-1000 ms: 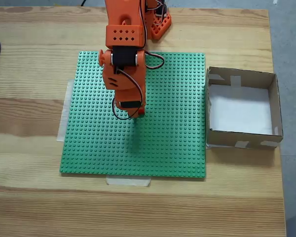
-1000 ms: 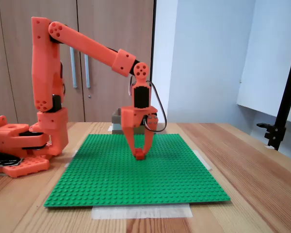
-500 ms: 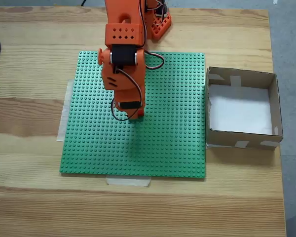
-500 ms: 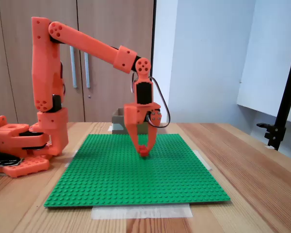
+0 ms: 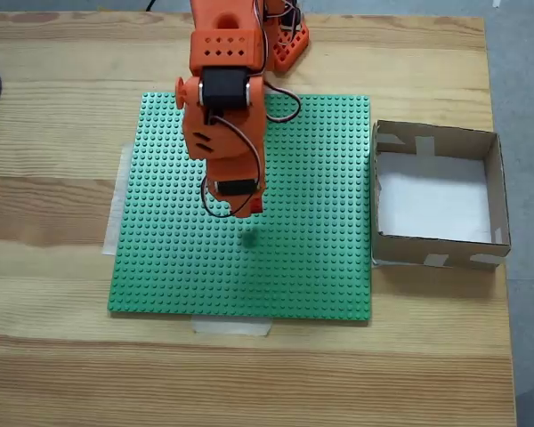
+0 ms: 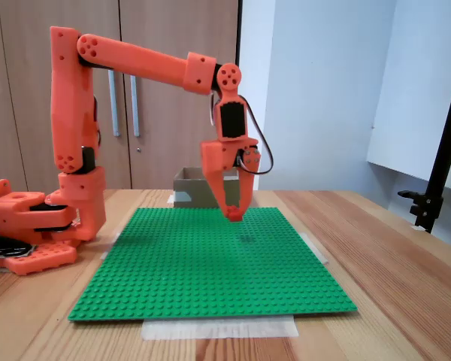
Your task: Pick the red lego block and put it in the box.
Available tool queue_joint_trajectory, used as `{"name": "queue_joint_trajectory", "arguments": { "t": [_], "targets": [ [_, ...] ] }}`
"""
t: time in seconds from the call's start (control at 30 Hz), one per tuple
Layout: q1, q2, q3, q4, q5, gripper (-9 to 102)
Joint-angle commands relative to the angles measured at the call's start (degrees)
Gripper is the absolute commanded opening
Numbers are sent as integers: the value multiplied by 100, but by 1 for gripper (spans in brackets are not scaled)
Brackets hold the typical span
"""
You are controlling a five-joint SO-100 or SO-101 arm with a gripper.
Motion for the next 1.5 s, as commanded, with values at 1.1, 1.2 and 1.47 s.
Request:
{"name": "queue_joint_trajectory", "arguments": {
  "t": [1.1, 1.2, 1.47],
  "targets": [
    [-2619, 1116, -1362, 861, 1090, -1],
    [-2856, 1116, -1494, 853, 1143, -1],
    [-3340, 1002, -1881, 756, 1354, -1]
  ]
}}
